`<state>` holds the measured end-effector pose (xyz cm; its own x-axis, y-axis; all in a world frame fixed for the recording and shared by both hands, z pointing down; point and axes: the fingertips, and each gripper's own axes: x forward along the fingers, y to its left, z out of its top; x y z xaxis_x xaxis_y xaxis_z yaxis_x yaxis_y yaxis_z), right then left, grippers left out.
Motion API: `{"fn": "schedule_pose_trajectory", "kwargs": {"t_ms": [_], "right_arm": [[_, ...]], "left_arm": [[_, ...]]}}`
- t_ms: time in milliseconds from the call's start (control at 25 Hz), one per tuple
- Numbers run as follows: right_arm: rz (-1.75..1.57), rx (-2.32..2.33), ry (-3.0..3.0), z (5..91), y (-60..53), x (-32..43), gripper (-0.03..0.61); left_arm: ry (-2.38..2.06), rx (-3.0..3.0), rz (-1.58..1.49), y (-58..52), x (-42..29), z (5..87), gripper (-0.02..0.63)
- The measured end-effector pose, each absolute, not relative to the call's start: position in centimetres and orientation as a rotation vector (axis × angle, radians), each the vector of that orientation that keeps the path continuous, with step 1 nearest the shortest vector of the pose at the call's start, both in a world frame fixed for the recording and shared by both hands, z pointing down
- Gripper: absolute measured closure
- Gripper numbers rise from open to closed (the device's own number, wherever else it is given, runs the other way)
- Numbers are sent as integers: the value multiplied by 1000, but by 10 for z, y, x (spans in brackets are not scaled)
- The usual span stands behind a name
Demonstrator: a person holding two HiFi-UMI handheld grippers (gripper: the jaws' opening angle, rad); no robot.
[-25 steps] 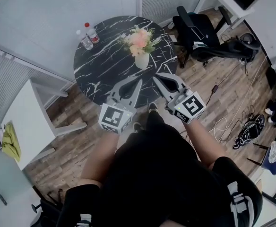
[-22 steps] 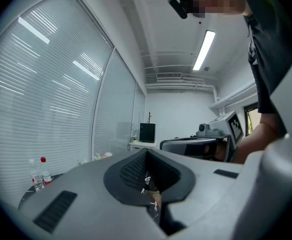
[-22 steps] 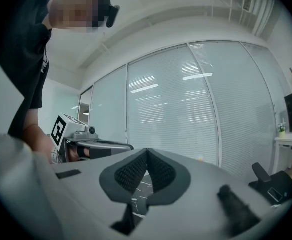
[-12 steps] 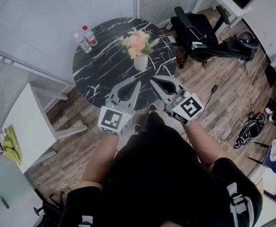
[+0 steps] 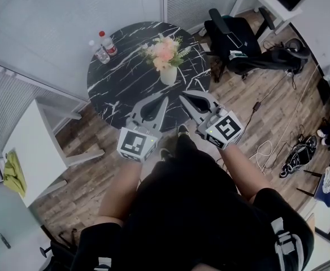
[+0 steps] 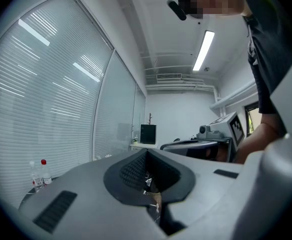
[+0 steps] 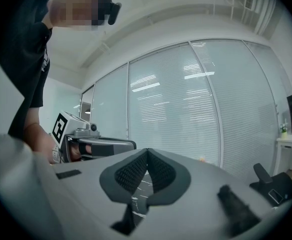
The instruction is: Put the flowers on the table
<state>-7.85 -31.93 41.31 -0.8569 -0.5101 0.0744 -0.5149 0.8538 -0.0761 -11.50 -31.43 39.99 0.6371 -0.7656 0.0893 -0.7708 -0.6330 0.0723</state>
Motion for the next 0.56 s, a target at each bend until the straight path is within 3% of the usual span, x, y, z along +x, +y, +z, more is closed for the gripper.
{"fn": "schedule_pose_trajectory", "kwargs": {"t_ms": [560], "right_arm": [[156,815,-2979,412,-321,-84,558]], "left_arm": [[-1302,2743,82,-316,-121,401,603]]}}
